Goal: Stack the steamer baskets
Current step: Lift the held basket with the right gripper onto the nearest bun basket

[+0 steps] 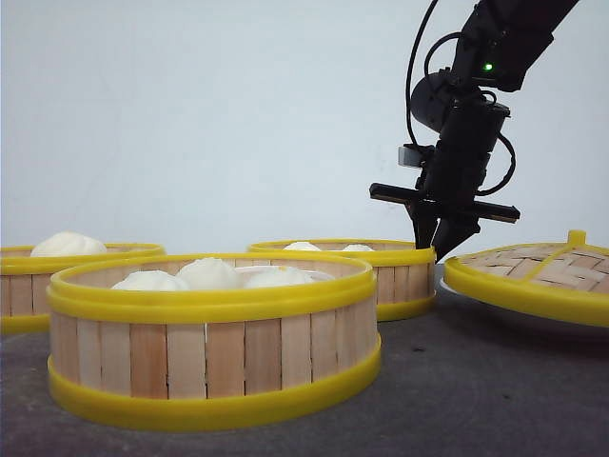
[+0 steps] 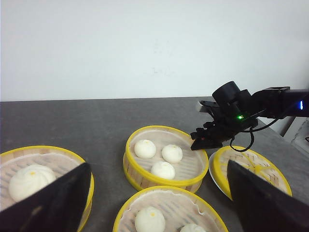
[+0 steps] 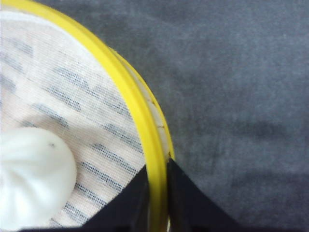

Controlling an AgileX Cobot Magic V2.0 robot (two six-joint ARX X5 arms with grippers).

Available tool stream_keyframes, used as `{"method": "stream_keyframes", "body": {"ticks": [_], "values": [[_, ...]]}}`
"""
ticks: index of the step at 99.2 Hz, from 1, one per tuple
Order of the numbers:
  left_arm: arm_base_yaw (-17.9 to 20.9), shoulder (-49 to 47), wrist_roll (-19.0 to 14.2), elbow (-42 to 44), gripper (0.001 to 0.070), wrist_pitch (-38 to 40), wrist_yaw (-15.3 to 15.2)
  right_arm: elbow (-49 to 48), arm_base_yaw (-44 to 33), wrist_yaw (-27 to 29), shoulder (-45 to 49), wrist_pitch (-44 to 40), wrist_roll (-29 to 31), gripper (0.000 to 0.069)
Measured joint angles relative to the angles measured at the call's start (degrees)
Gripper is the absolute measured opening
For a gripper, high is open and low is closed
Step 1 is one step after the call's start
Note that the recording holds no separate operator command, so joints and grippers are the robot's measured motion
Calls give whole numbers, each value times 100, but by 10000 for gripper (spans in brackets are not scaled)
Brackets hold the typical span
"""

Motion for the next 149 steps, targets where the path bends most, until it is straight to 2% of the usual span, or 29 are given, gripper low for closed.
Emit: {"method": "stream_keyframes", "body": {"ticks": [26, 38, 53, 66, 94, 109, 126, 149], "values": [[0, 0, 4, 0, 550, -205, 0, 894, -44, -28, -214, -693, -37, 28], [0, 0, 11, 0, 550, -313, 2, 1134, -50, -105, -892, -1032, -380, 28], [0, 0, 24, 0, 550, -313, 0, 1266, 2, -455, -1919, -1292, -752, 28], [0, 0, 24, 0, 550, -376, 2, 1285, 179, -741, -2616, -1891, -1108, 28], [0, 0, 46, 2, 550, -529, 2, 1274, 911, -822, -2964, -2817, -1729, 28], [0, 0, 76, 2, 550, -531, 2, 981, 1340, -796, -2959, -2625, -1840, 28], [0, 0, 94, 2, 550, -531, 4, 254, 1729, -800, -2959, -1996, -1869, 28], [0, -2, 94, 0, 550, -535, 103, -791, 1853, -778, -2876, -1078, -1786, 28]]}}
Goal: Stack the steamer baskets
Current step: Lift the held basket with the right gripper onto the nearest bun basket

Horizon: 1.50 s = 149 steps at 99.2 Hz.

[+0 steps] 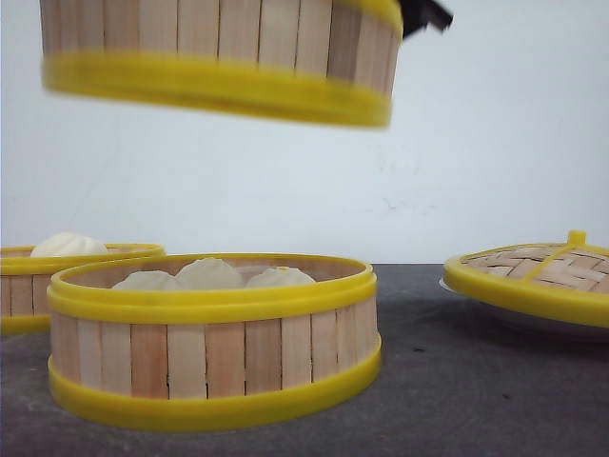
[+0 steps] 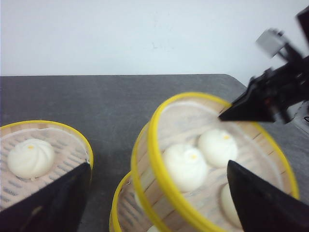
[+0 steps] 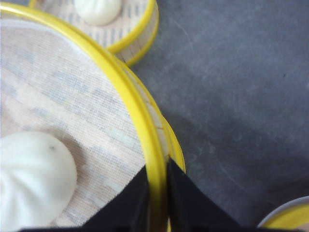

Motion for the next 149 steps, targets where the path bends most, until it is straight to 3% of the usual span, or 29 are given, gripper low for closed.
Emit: {"method": "stream_keyframes", "body": {"ticks": [13, 43, 104, 110, 118, 124, 138, 149], "values": [[0, 0, 0, 0, 550, 0, 0, -361, 0, 24, 162, 376, 136, 28], [0, 0, 0, 2, 550, -7, 2, -398, 107, 85, 841, 382, 173, 28], [0, 0, 31, 2, 550, -17, 2, -411, 116, 341, 1154, 365, 170, 30], [0, 0, 39, 2, 550, -17, 0, -411, 118, 339, 1154, 363, 173, 85], [0, 0, 42, 2, 550, -17, 0, -411, 116, 339, 1154, 363, 173, 259], [0, 0, 42, 0, 550, -17, 0, -411, 111, 339, 1154, 380, 175, 334], [0, 0, 42, 2, 550, -20, -4, -411, 94, 361, 1012, 608, 175, 379], [0, 0, 42, 2, 550, -20, -68, -411, 83, 391, 369, 874, 175, 384]]}}
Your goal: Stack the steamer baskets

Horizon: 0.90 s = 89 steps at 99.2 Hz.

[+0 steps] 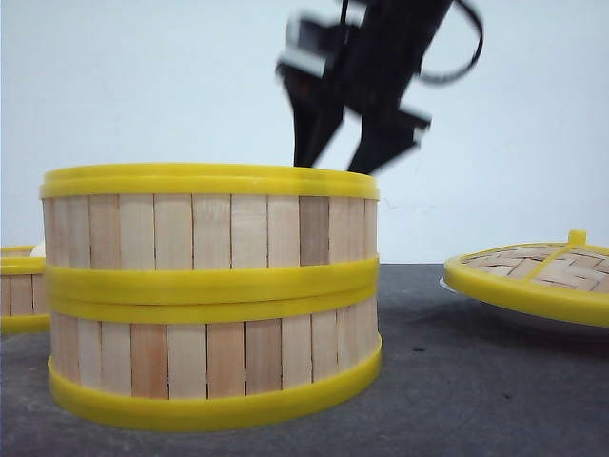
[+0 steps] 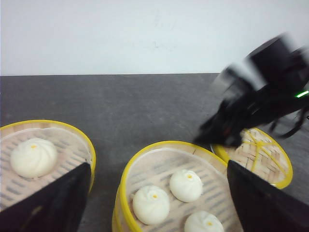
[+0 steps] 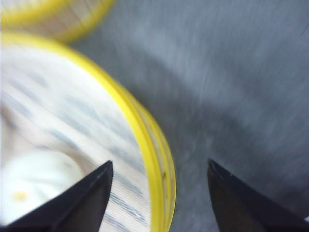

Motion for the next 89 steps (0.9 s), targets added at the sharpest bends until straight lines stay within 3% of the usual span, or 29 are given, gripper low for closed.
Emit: {"method": "stream_keyframes", "body": {"ticks": [22, 39, 51, 77, 89], "values": [[0, 133, -2, 0, 550, 0, -557, 107, 4, 400, -2085, 155, -33, 384], [20, 741, -2, 0, 550, 125, -1423, 122, 7, 420, -3206, -378, -46, 384], [195, 1353, 0, 2, 550, 339, -1849, 122, 9, 420, -3674, -684, -46, 384], [1215, 2927, -4, 315, 546, 704, -1891, 122, 9, 420, -4201, -1064, -48, 384], [1818, 3652, -133, 595, 496, 863, -1829, 122, 9, 417, -4258, -1202, -48, 384]]}}
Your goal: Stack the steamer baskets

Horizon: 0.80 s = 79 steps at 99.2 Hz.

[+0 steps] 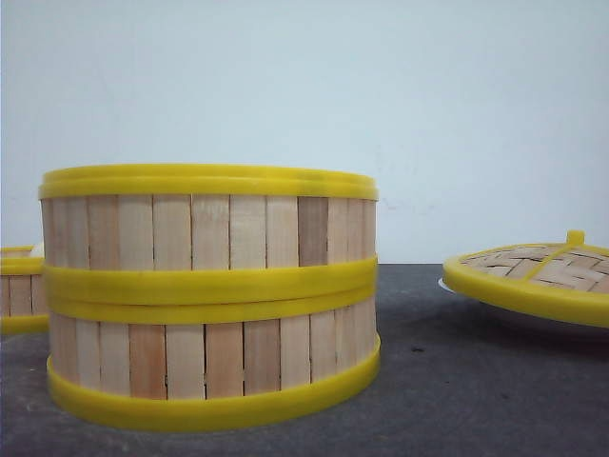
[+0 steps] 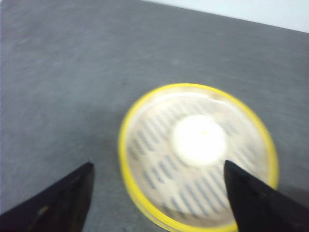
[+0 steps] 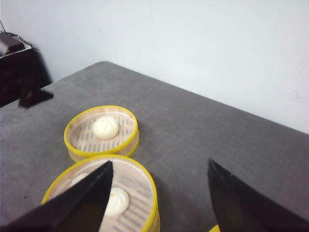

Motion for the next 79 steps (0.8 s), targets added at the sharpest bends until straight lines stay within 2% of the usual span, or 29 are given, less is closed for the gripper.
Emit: {"method": "stream_keyframes", "body": {"ticks": [5, 13, 27, 67, 79], "values": [[247, 302, -85, 83, 481, -4, 151, 0, 0, -4, 2, -55, 0, 384], [601, 826, -254, 210, 470, -33, 553, -2, 4, -35, 9, -120, 0, 384], [859, 1565, -487, 269, 467, -59, 990, -2, 31, -164, 11, -125, 0, 384], [861, 2997, -538, 269, 464, 92, 966, -2, 37, -173, 13, -125, 0, 384], [863, 3086, -535, 269, 396, 188, 848, -2, 37, -170, 13, -125, 0, 384]]}}
